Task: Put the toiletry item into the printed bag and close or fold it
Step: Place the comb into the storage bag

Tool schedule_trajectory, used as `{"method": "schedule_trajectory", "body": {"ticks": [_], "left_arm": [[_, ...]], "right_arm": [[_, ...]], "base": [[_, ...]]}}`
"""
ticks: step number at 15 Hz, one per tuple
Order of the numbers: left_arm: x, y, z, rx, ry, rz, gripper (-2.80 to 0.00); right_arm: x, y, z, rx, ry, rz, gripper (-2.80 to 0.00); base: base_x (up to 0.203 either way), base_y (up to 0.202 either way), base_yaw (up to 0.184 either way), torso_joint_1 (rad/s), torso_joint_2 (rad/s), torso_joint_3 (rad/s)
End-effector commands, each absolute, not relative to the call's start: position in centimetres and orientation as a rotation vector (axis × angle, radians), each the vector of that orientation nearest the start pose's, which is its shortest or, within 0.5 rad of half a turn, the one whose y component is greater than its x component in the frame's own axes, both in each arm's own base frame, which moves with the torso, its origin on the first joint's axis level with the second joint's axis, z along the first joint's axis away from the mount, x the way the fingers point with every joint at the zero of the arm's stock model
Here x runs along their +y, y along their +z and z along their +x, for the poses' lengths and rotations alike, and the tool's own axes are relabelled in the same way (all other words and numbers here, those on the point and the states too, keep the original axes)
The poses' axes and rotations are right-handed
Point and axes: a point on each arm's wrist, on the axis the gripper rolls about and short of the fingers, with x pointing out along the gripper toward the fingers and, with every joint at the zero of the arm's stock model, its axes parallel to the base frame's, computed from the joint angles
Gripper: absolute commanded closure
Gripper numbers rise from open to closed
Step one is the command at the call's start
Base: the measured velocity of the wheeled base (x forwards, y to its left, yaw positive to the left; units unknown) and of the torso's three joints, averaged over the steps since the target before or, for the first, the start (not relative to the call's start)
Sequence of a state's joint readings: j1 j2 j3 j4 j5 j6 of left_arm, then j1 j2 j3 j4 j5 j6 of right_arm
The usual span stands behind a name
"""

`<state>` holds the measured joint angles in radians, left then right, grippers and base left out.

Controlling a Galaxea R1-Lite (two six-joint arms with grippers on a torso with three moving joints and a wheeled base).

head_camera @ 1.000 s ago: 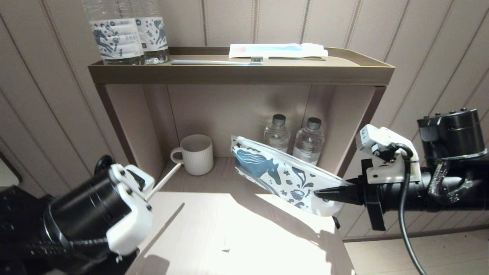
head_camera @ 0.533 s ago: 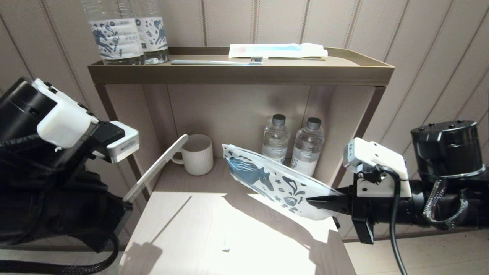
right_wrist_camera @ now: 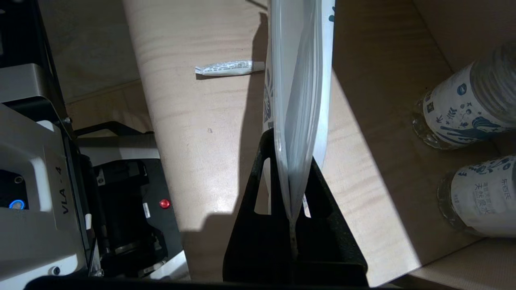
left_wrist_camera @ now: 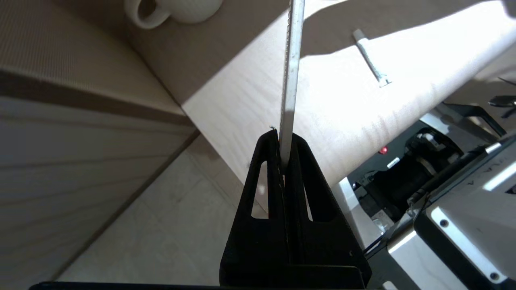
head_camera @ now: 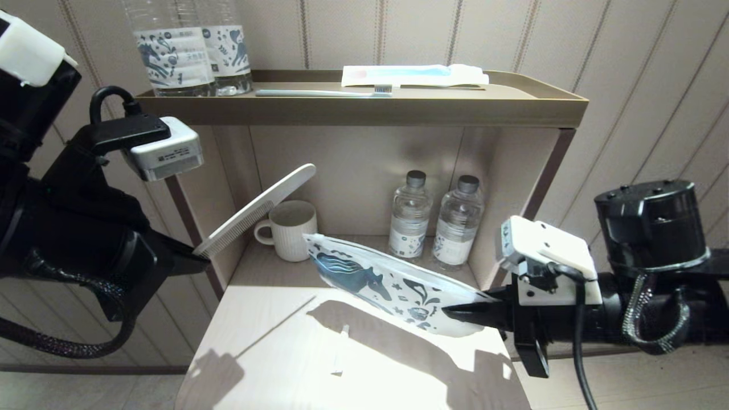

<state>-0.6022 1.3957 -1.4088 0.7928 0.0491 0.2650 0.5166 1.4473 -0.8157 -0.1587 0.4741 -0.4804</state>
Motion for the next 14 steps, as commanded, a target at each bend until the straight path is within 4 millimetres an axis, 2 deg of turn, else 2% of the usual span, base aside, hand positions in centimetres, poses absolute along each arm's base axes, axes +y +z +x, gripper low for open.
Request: {"method": "schedule_trajectory", "body": {"ticks": [1,4,7,8,14], "left_arm": [[-10.6,30.5,16.8,0.67,-0.651,0.511,0.0],[-10.0,32.3,17.8,0.592,-0.741,0.587,0.0],[-10.4,33.8,18.4,0.619,-0.799,0.607,0.0],[-10.6,33.8,18.7,0.652,-0.841,0.612,0.0],[-10.9,32.2,18.6,0.723,-1.065,0.623,0.0]], "right_arm": [[13.1,21.8,20.7,0.279,1.083,-0.445,0.0],[13.3,24.0,20.1,0.448,1.111,-0.47,0.0],[14.9,23.3,19.8,0.544,1.044,-0.613,0.0],[15.2,23.0,19.9,0.562,1.03,-0.642,0.0],[15.7,24.0,20.6,0.537,1.025,-0.644,0.0]], "base": [[0.0,0.0,0.0,0.0,0.0,0.0],[0.0,0.0,0.0,0.0,0.0,0.0],[0.0,0.0,0.0,0.0,0.0,0.0],[0.0,0.0,0.0,0.0,0.0,0.0],[0.0,0.0,0.0,0.0,0.0,0.0]]}}
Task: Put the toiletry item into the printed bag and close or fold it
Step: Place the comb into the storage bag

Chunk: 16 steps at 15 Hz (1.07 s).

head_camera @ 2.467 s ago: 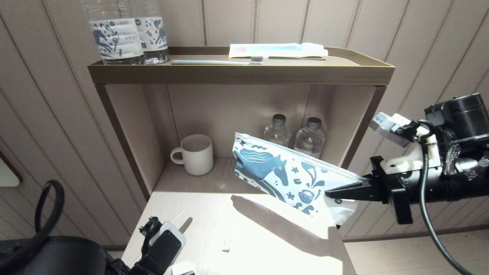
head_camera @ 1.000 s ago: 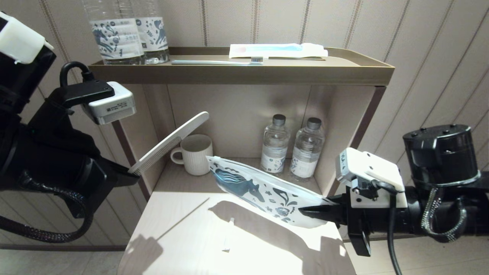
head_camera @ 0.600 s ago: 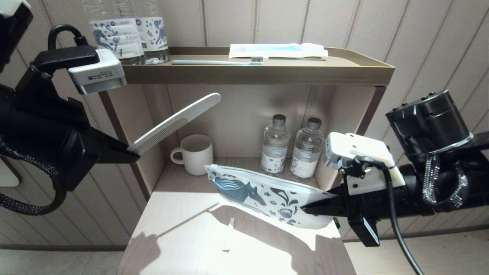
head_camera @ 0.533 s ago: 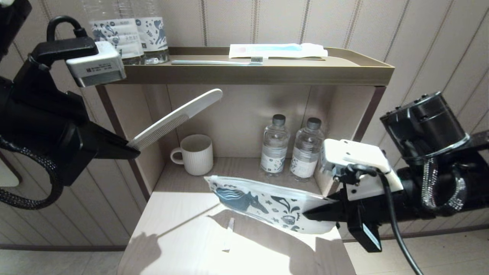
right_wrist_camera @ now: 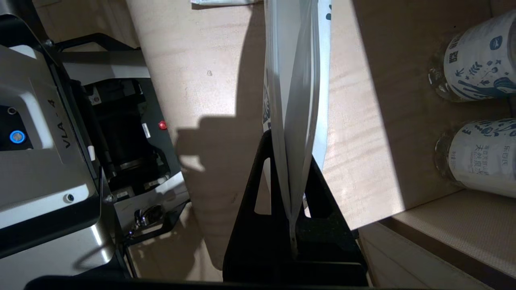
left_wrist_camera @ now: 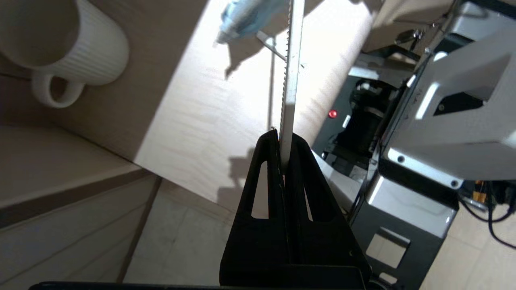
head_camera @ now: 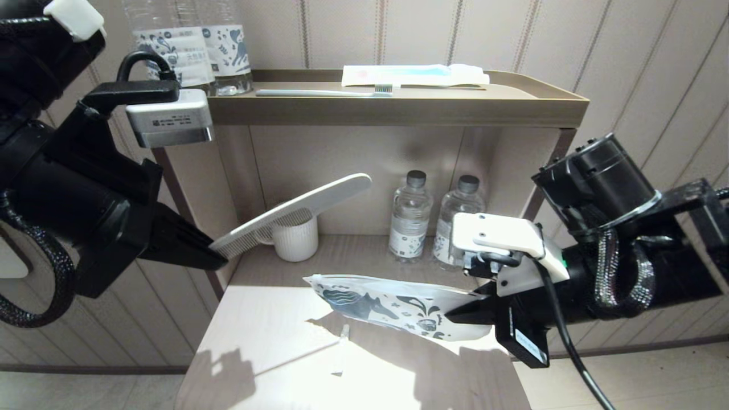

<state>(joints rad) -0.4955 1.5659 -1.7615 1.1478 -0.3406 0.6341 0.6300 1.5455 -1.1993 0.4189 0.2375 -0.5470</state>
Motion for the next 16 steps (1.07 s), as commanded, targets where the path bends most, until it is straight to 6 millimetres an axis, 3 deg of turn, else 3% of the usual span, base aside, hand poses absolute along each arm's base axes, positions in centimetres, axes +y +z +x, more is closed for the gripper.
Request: {"method": "schedule_trajectory", "body": {"ticks": [1,6,9,16], "left_arm": [[-10.9,31.8,18.6,0.727,-1.086,0.647,0.0],[-11.5,30.5,19.4,0.775,-1.209,0.677,0.0],[-12.1,30.3,21.0,0.776,-1.228,0.702,0.0],[-10.3,29.6,20.3,0.876,-1.365,0.733,0.0]], "right_arm": [[15.7,24.1,20.6,0.531,1.025,-0.644,0.0],[15.8,24.4,19.3,0.5,1.055,-0.655,0.0],[16.1,24.1,18.5,0.5,1.087,-0.667,0.0],[16.7,23.2,19.0,0.439,1.125,-0.635,0.0]], "base": [[0.0,0.0,0.0,0.0,0.0,0.0],[0.0,0.0,0.0,0.0,0.0,0.0],[0.0,0.0,0.0,0.0,0.0,0.0],[0.0,0.0,0.0,0.0,0.0,0.0]]}}
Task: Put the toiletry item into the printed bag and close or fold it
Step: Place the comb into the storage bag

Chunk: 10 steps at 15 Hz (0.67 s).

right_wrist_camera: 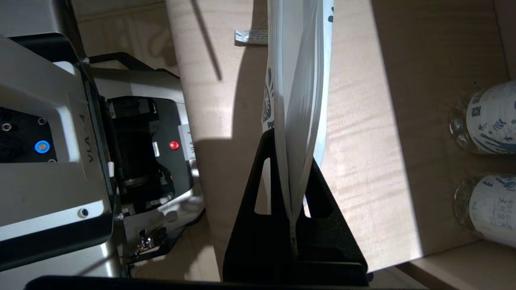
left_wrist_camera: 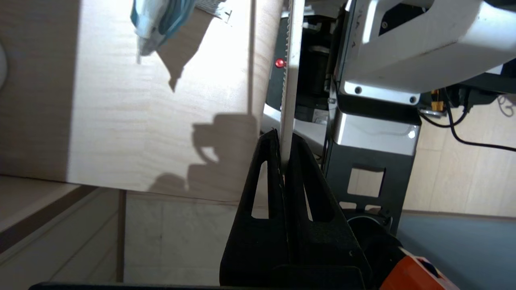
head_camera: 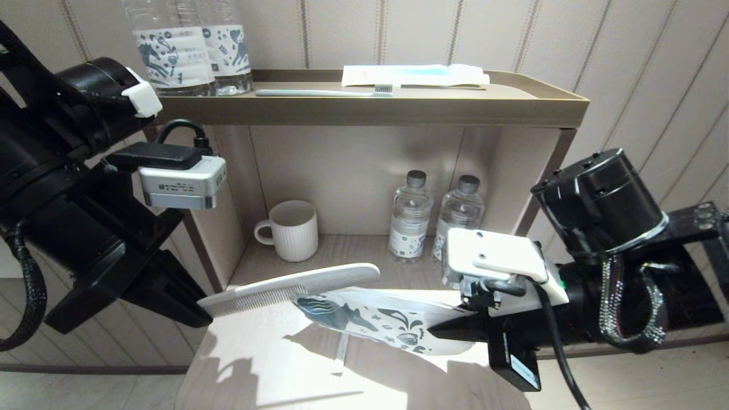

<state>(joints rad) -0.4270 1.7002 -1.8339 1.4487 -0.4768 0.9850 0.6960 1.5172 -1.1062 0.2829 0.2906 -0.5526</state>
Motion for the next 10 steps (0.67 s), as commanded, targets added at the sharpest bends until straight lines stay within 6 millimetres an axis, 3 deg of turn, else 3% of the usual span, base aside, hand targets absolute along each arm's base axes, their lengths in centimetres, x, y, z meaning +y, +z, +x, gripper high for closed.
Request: {"method": "schedule_trajectory", "body": {"ticks": [1,10], "left_arm": [[-10.4,29.4,20.5,0.881,-1.373,0.737,0.0],[-11.7,27.6,22.7,0.931,-1.413,0.782,0.0]], "right_arm": [[16.7,23.1,19.1,0.433,1.141,-0.622,0.0],[16.6,22.5,19.0,0.38,1.194,-0.581,0.0]], "base": [[0.0,0.0,0.0,0.0,0.0,0.0],[0.0,0.0,0.0,0.0,0.0,0.0]]}}
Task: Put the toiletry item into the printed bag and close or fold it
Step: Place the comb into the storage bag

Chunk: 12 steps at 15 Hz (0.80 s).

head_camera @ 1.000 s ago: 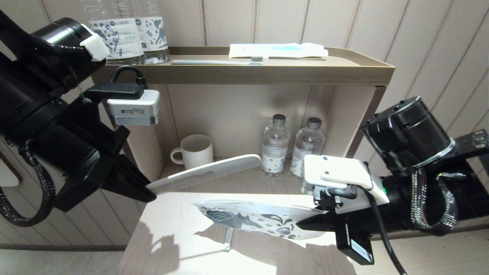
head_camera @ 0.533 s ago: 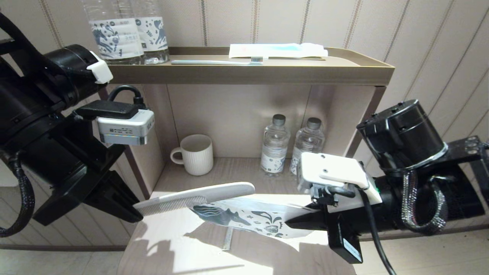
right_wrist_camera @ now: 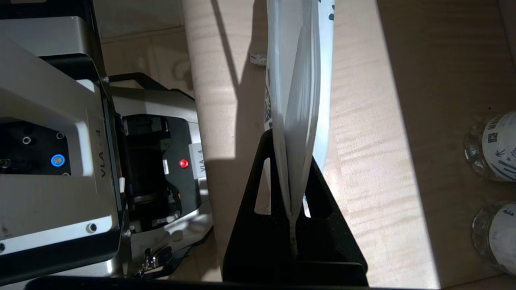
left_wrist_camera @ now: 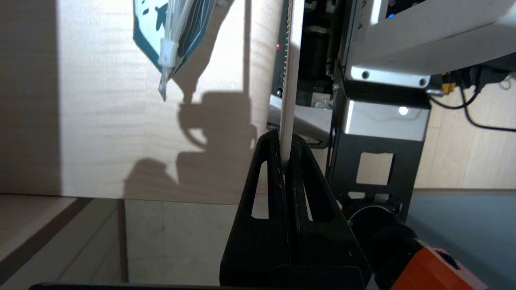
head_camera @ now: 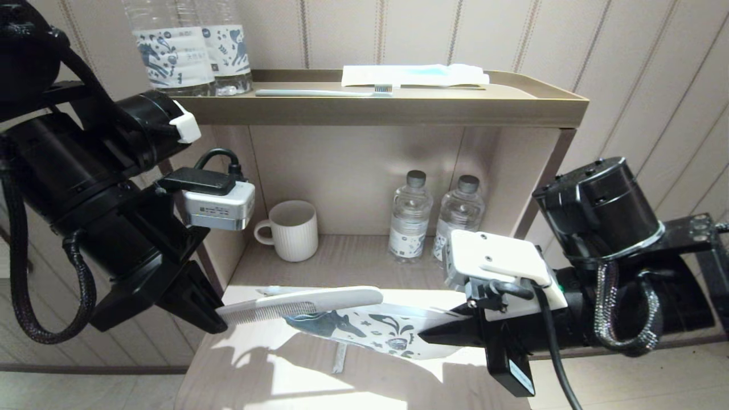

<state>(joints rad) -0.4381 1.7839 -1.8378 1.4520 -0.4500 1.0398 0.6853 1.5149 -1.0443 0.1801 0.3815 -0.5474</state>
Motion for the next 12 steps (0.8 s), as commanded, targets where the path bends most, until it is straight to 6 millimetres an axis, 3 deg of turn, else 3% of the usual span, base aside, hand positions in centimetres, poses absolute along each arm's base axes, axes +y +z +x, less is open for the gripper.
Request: {"method": "schedule_trajectory", "body": {"ticks": [1,7,12], "left_arm": [[-11.7,27.7,22.8,0.929,-1.404,0.817,0.0],[-12.2,28.7,22.7,0.94,-1.278,1.112,0.0],[-12.9,28.8,22.5,0.904,-1.287,1.176,0.0]], "right_arm": [[16.6,22.3,18.9,0.387,1.197,-0.581,0.0],[16.5,21.1,18.7,0.424,1.211,-0.583,0.0],[16.9,20.2,19.0,0.351,1.211,-0.576,0.0]], "base": [[0.0,0.0,0.0,0.0,0.0,0.0],[0.0,0.0,0.0,0.0,0.0,0.0],[0.0,0.0,0.0,0.0,0.0,0.0]]}}
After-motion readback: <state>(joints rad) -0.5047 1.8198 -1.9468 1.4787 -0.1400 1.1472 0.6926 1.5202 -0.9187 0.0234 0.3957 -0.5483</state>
